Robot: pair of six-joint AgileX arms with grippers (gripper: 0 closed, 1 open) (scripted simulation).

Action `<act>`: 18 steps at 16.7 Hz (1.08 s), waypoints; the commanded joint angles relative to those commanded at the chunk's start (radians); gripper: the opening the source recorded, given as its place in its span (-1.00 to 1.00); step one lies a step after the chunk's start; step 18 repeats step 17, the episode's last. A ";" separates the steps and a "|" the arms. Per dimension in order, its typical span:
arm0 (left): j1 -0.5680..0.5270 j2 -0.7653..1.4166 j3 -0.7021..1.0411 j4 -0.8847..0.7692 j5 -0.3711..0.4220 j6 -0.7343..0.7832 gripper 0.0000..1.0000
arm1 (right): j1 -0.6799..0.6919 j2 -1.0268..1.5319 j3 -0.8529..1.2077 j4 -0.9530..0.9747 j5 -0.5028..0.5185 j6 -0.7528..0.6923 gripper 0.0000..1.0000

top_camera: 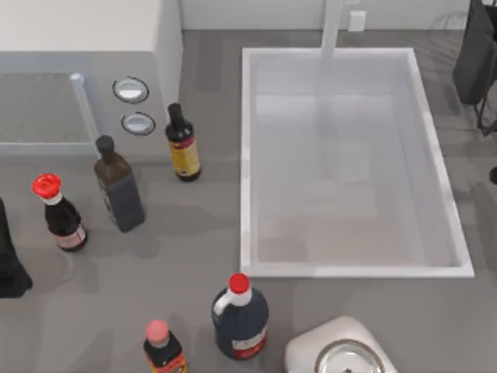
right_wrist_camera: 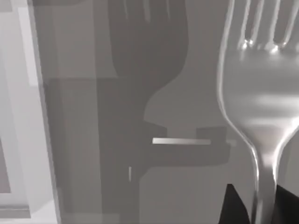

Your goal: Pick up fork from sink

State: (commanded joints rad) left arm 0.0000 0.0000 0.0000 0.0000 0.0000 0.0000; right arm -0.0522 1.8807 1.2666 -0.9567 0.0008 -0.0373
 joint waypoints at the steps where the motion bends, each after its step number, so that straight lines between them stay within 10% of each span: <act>1: 0.000 0.000 0.000 0.000 0.000 0.000 1.00 | 0.000 0.000 0.000 0.000 0.000 0.000 -0.55; 11: 0.000 0.000 0.000 0.000 0.000 0.000 1.00 | 0.000 0.000 0.000 0.000 0.000 0.000 0.96; 18: 0.000 0.000 0.000 0.000 0.000 0.000 1.00 | 0.000 0.000 0.000 0.000 0.000 0.000 1.00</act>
